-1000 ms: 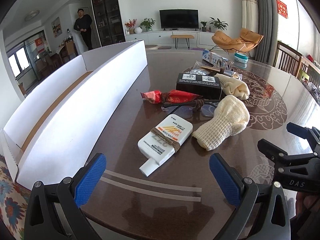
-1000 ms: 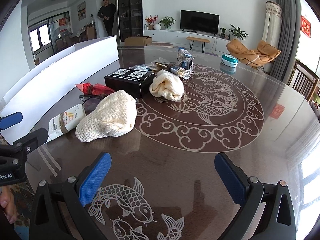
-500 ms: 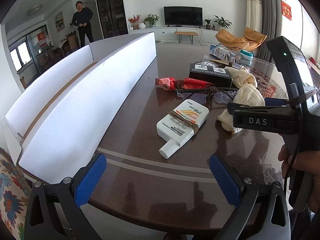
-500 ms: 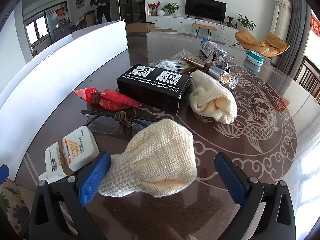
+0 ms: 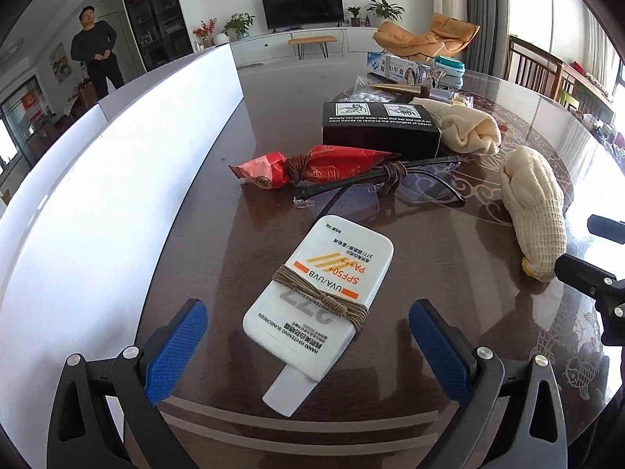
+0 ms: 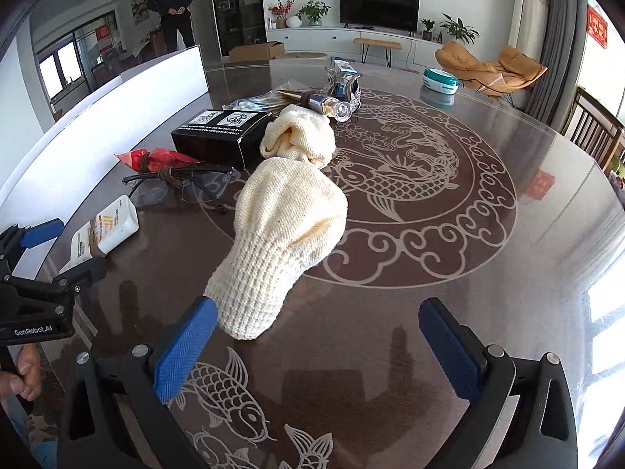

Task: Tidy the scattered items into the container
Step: 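Reach the left gripper to the white sunscreen tube while the right reaches the white knit glove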

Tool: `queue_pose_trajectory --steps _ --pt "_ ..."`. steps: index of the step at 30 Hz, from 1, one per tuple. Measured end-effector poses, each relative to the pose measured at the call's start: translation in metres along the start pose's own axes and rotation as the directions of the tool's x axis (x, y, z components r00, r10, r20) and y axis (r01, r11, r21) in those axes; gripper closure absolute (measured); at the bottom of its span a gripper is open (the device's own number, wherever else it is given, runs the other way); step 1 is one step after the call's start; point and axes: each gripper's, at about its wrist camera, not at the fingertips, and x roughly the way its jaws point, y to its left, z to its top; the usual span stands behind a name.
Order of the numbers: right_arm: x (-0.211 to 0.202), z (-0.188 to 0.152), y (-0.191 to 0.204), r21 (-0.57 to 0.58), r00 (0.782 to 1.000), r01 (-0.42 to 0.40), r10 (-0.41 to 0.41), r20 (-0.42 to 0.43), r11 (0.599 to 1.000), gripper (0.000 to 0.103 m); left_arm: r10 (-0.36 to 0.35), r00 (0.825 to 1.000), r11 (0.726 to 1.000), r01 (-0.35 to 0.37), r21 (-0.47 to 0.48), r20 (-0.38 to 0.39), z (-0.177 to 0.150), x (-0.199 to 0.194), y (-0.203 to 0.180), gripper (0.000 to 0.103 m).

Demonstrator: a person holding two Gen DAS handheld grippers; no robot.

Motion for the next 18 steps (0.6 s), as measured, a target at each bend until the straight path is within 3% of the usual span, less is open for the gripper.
queue_pose_trajectory --steps 4,10,18 --pt "0.001 -0.002 0.001 -0.013 1.000 -0.008 0.008 0.008 1.000 0.000 -0.023 1.000 1.000 0.024 0.010 -0.015 0.004 0.008 0.003 0.000" --pt "0.000 -0.006 0.002 -0.038 1.000 -0.010 0.011 0.019 0.999 0.000 -0.101 0.994 0.994 0.099 -0.050 -0.036 0.004 0.016 0.012 0.000" --pt "-0.001 -0.015 -0.003 -0.017 0.999 -0.029 0.029 0.026 0.999 0.000 -0.109 0.993 0.994 0.108 -0.032 -0.039 0.007 0.016 0.007 0.000"
